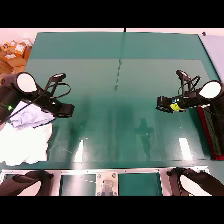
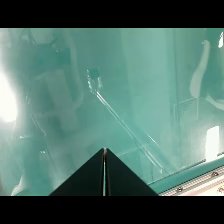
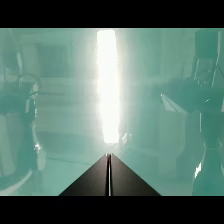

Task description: Fold the shirts.

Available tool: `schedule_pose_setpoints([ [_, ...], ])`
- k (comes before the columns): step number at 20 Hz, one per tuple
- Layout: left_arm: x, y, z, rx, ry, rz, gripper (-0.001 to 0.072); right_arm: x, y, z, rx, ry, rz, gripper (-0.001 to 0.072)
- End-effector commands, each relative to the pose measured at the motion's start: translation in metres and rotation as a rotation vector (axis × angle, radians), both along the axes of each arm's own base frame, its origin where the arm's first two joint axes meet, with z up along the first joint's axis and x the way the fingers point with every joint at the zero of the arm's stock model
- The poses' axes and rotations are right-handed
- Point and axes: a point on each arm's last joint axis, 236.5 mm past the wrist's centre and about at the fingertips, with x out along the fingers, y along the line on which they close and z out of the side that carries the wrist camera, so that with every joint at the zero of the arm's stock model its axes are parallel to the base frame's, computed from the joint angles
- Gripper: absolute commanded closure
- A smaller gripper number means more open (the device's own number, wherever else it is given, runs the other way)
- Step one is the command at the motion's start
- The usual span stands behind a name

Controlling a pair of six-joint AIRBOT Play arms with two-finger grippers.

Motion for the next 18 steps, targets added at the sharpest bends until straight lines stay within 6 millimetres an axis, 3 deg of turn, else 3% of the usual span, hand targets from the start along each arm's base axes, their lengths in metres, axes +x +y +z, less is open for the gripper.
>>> schedule_pose_setpoints([
  [1,0.0,0.0,0.0,0.0,-0.001,0.0,0.0678,0.0,0.0,0.0,0.0,0.0,0.0,0.0699],
  [11,0.0,0.0,0.0,0.0,-0.001,0.0,0.0678,0.005,0.0,0.001,0.0,-0.02,-0.007,0.0699],
  [15,0.032,-0.003,0.006,-0.017,-0.14,0.018,0.0677,0.009,-0.001,0.003,-0.001,-0.039,-0.013,0.0699],
  [16,0.041,0.0,0.007,-0.001,-0.191,-0.008,0.0584,0.01,-0.001,0.003,0.001,-0.041,-0.014,0.0699],
  [17,0.051,0.011,0.006,0.053,-0.239,-0.02,0.0119,0.012,0.0,0.004,0.003,-0.051,-0.018,0.0699],
  [18,0.066,0.032,0.005,0.146,-0.301,-0.019,-0.0011,0.015,-0.001,0.005,0.004,-0.061,-0.022,0.0699],
])
